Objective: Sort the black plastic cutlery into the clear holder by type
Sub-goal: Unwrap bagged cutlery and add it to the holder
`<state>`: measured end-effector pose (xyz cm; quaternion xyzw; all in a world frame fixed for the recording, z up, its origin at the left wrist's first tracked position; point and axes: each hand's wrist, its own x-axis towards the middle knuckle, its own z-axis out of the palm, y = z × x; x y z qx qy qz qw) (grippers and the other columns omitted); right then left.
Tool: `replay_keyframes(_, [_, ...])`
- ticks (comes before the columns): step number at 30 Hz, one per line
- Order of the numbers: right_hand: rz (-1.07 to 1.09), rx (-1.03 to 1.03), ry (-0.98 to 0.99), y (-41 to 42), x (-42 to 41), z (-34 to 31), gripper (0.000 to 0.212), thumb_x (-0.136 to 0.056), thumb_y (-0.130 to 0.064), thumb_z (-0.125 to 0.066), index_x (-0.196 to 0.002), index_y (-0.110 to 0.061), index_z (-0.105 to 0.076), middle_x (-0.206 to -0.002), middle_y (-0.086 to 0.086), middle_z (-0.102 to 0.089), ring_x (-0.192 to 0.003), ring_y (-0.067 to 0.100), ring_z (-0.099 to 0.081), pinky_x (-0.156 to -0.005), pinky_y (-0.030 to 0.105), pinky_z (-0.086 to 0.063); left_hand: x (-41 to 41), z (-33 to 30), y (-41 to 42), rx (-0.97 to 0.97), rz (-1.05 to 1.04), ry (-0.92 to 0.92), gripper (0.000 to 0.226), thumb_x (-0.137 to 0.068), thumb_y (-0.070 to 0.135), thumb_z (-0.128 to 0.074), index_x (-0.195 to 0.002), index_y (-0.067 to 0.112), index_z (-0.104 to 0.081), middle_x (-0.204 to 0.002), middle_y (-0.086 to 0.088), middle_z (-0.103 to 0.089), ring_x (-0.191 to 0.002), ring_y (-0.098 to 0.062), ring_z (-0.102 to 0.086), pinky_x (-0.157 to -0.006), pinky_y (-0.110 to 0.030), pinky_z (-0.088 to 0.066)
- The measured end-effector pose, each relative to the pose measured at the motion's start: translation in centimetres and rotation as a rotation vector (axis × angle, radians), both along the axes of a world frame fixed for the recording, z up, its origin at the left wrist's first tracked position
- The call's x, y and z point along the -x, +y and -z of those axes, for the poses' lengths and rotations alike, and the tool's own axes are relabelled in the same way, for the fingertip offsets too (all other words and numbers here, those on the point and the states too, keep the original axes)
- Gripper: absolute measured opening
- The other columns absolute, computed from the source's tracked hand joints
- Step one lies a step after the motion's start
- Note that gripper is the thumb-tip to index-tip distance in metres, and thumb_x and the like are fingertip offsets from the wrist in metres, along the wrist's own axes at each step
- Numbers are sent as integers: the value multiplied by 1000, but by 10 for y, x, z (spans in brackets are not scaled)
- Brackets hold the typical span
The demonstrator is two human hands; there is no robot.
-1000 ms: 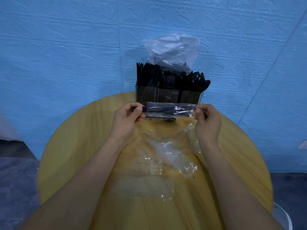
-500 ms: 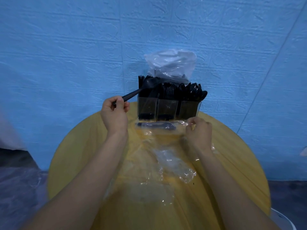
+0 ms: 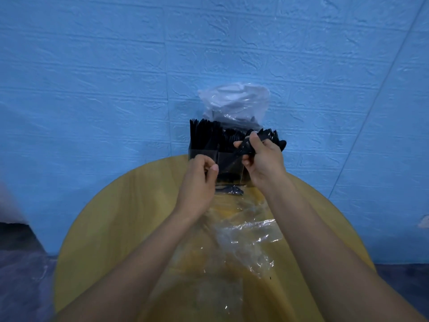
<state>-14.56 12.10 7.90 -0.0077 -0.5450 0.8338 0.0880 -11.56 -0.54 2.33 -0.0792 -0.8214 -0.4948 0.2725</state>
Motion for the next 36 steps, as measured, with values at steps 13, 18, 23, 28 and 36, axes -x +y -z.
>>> replay_keyframes(13, [-7,-90,3,-18,28,-11,31,-102,-23,-41,-77,-13,-57,-65,2,-56,-52,10,-47,-51,22,-39,25,-11,-20,208,91,34,20,-101,23,-33,-89,12,-43,-65,4,-50,-56,-13,-45,-53,-34,-35])
replay_keyframes(18, [267,-190,86,-14,55,-16,28,-101,-15,-43,-75,-11,-53,-63,2,-55,-49,5,-58,-53,19,-50,41,-13,-41,-109,-2,-94,22,-103,19,-31,-88,14,-47,-75,3,-60,-53,-6,-47,-52,-17,-39])
replay_keyframes(23, [408,-430,361,-16,63,-21,10,-98,-8,-46,-91,-13,-50,-76,-3,-58,-69,13,-68,-69,25,-56,43,-12,-58,-117,-51,-95,22,-102,22,-33,-94,11,-51,-79,4,-59,-63,-4,-47,-61,-18,-38])
replay_keyframes(28, [441,-744,607,-29,66,-10,8,-98,-9,-45,-96,-10,-53,-73,1,-63,-70,13,-65,-69,27,-53,41,-9,-59,-82,-44,-71,24,-102,23,-34,-94,10,-53,-76,6,-56,-60,-3,-44,-55,-9,-35])
replay_keyframes(36, [301,-1067,604,-53,79,6,15,-95,1,-41,-107,-6,-46,-78,6,-54,-78,16,-57,-56,27,-41,38,-11,-59,-83,-39,-54,27,-101,23,-36,-100,6,-57,-72,6,-52,-62,-3,-45,-57,-7,-37])
